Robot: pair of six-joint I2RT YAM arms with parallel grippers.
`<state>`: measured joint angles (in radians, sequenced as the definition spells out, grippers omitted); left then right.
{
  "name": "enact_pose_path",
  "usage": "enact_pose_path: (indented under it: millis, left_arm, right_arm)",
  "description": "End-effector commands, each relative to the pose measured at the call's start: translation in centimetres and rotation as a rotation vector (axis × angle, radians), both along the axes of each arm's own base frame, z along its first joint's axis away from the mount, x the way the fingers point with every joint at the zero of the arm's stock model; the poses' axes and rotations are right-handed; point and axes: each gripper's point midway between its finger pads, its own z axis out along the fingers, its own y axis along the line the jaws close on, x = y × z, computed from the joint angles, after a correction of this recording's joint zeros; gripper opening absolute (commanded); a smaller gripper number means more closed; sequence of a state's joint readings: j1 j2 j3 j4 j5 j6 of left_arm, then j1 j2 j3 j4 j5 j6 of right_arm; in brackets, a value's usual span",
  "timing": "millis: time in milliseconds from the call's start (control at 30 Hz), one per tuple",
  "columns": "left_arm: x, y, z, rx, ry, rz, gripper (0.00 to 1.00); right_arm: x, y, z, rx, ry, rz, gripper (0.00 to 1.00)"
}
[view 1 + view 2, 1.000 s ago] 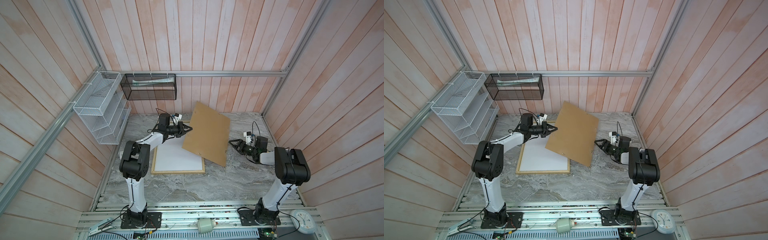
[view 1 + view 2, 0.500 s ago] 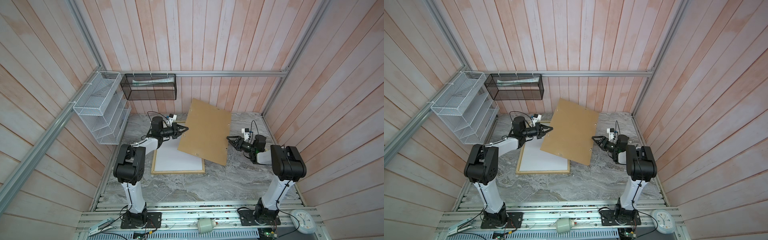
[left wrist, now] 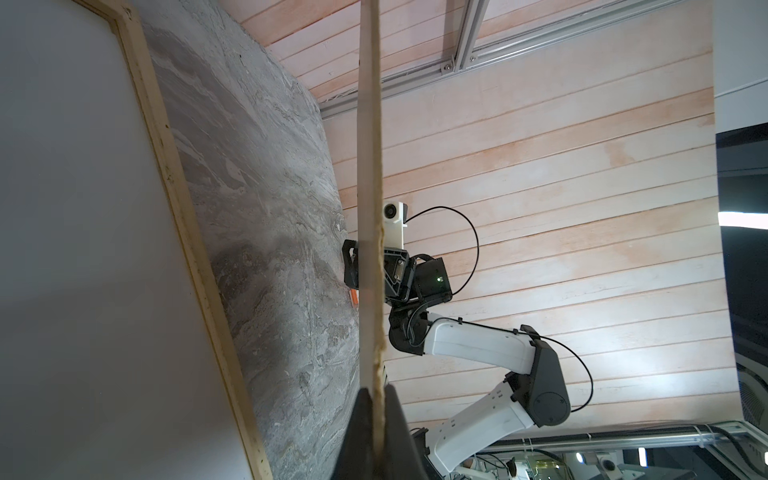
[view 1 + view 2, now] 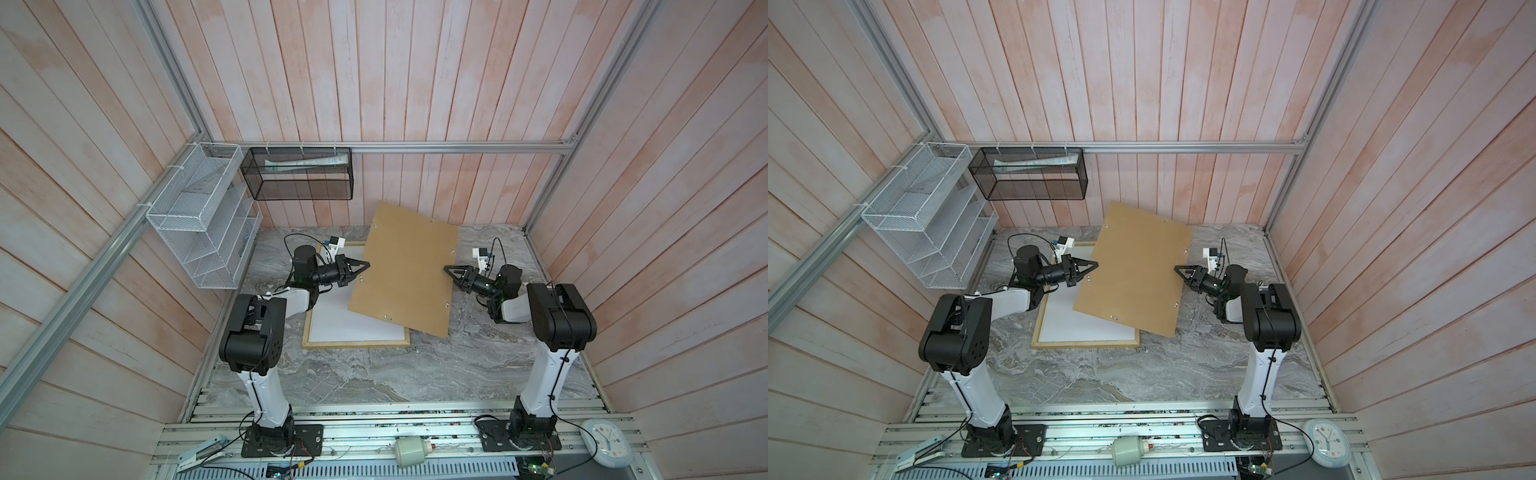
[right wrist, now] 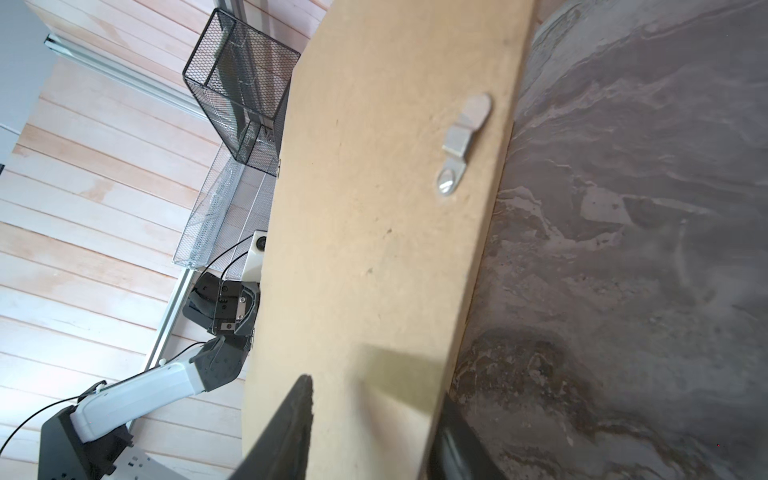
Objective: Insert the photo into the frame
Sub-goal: 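Lift the backing board upright with the left gripper while right grips its far edge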
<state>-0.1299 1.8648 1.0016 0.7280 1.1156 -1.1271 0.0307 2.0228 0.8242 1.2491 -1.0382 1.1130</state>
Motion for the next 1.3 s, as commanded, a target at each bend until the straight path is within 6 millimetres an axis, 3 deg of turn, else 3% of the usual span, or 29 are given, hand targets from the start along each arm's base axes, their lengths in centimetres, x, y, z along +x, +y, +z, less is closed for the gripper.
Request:
enact_pose_path:
  millis: [0, 367, 733, 933, 1267]
  left_arm:
    - [-0.7, 0.4, 2.9, -0.021, -0.134, -0.023, 0.0]
    - [-0.4, 0.7, 2.4, -0.022, -0.129, -0.04, 0.0]
    - [0.0, 0.9, 2.0, -0.024, -0.12, -0.036, 0.0]
    - [0.0, 0.9, 2.0, -0.025, -0.121, -0.04, 0.0]
    - [0.1, 0.9, 1.6, -0.028, -0.114, -0.044, 0.0]
  right_arm:
    - [-0.3, 1.1, 1.7, 0.035, -0.058, 0.061, 0.38]
    - [-0.6, 3.0, 3.2, 0.053, -0.085, 0.118, 0.26]
    - [-1.0, 3.3, 4.6, 0.083, -0.104, 0.144, 0.22]
    - [-1.2, 3.7, 5.3, 0.085, -0.118, 0.157, 0.15]
    - [-1.3, 4.9, 5.9, 0.092, -0.127, 0.19, 0.17]
